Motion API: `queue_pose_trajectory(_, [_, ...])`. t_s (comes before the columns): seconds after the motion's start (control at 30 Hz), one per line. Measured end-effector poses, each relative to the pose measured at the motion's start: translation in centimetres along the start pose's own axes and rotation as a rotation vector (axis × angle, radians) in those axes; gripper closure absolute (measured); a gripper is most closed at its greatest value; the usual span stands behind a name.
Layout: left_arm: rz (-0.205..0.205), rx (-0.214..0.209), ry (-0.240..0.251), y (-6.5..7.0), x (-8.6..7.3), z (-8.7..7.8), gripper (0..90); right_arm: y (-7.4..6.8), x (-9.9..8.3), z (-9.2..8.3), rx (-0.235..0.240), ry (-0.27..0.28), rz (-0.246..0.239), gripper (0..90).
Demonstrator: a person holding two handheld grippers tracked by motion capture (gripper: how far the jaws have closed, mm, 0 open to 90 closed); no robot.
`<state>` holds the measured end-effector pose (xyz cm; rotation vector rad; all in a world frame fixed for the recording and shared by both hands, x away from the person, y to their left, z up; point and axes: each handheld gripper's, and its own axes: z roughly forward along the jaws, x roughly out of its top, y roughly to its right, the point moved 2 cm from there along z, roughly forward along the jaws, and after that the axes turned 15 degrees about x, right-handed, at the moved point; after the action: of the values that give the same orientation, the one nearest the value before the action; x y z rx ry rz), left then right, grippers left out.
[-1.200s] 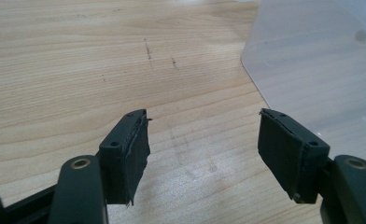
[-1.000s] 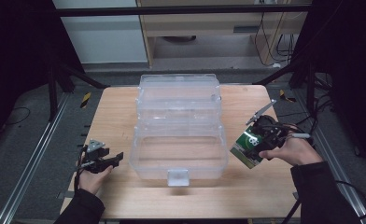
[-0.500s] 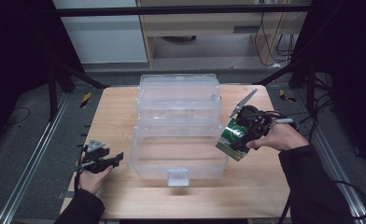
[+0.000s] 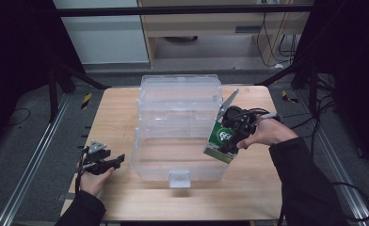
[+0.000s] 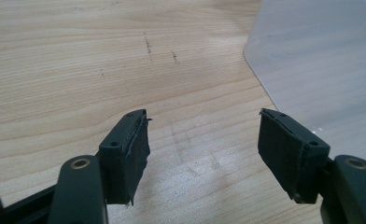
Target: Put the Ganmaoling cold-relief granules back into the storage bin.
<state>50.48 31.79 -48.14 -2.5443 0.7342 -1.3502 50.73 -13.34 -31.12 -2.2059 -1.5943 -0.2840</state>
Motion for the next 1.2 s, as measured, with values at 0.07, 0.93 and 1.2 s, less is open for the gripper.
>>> queue_pose_trajectory(0.07, [-0.001,0.003,0.000,0.0,0.0,0.0,32.9,0.0,0.3,0.3,0.013,-0.015,-0.023,17.2])
queue_pose_trajectory(0.93, [-0.330,-0.007,-0.088,2.5,-0.3,-0.4,32.5,0.6,2.0,4.4,0.039,-0.151,-0.274,17.1])
queue_pose_trajectory(1.2, [-0.326,-0.008,-0.091,2.5,-0.4,-0.4,32.4,0.9,1.6,5.4,0.035,-0.157,-0.273,17.1])
